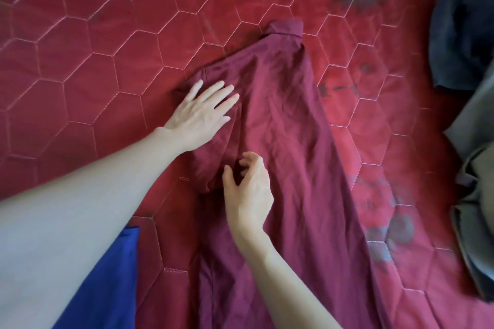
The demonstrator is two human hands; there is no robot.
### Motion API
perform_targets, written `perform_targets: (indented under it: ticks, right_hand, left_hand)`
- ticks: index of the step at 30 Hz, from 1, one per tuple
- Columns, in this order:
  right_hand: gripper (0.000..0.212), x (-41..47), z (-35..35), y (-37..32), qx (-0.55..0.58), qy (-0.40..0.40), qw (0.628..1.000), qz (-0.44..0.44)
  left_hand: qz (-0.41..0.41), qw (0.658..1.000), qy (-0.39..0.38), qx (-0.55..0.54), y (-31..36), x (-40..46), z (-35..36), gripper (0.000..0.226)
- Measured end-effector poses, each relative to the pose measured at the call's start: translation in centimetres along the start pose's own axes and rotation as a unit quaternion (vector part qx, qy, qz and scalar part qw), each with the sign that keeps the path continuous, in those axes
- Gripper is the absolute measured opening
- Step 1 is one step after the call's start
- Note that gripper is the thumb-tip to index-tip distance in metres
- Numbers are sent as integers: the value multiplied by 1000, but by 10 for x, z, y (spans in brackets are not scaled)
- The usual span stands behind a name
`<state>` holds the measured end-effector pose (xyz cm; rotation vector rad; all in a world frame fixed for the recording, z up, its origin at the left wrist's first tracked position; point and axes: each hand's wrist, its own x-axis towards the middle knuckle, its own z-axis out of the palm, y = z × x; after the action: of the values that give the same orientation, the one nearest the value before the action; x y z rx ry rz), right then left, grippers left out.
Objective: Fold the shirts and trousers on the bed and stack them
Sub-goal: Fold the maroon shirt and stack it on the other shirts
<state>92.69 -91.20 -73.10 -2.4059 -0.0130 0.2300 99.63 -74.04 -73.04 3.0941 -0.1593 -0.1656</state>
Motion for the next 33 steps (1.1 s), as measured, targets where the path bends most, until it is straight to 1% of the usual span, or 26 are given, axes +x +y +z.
perform_targets:
  ticks: [2,4,6,8,9,10,12,15,19,22,25,26,28,30,33]
  right_hand:
    - [38,-1,-3,0,-29,27,996,-78]
    - [38,-3,-5,-2,-41,45,980,-188]
    - [40,-5,-4,-5,-52,7,952,-302]
    - [42,-8,0,-4,-90,-61,915,-389]
    - [41,-10,1,0,-112,-86,900,-413]
    - [38,-11,2,5,-131,-102,890,-424]
    - [37,-12,3,18,-168,-115,884,-421]
    - [43,-11,-1,41,-203,-117,880,-412]
    - [48,-12,-4,62,-201,-120,884,-405]
    - [48,-12,-3,63,-201,-119,886,-400]
    - [49,-12,-3,63,-199,-120,887,-400]
    - [49,-13,-3,63,-197,-122,887,-399]
    - [49,-13,-3,62,-193,-122,889,-396]
    - [49,-13,-4,62,-191,-124,891,-392]
    - [49,-14,-3,63,-185,-124,894,-389]
  left_hand:
    - [-15,999,30,-20,-4,-13,6,50]
    - [-10,998,51,-27,-10,-25,5,47]
    - [4,999,49,-18,-17,-37,5,50]
    - [25,1000,2,-1,-21,-50,9,54]
    - [29,999,-23,14,-22,-54,12,56]
    - [24,999,-41,26,-24,-58,17,57]
    - [-9,998,-59,34,-26,-61,26,60]
    - [-44,998,-51,7,-21,-58,36,61]
    - [-42,999,-34,-1,-16,-50,37,62]
    - [-30,999,-27,5,-17,-44,35,59]
    - [-13,1000,-23,-15,-15,-34,31,60]
    - [-21,999,-18,-32,-13,-29,29,61]
    - [-65,994,12,-82,-10,-16,23,62]
    - [-98,987,52,-117,-11,-3,17,53]
    - [-98,982,75,-145,-13,10,10,32]
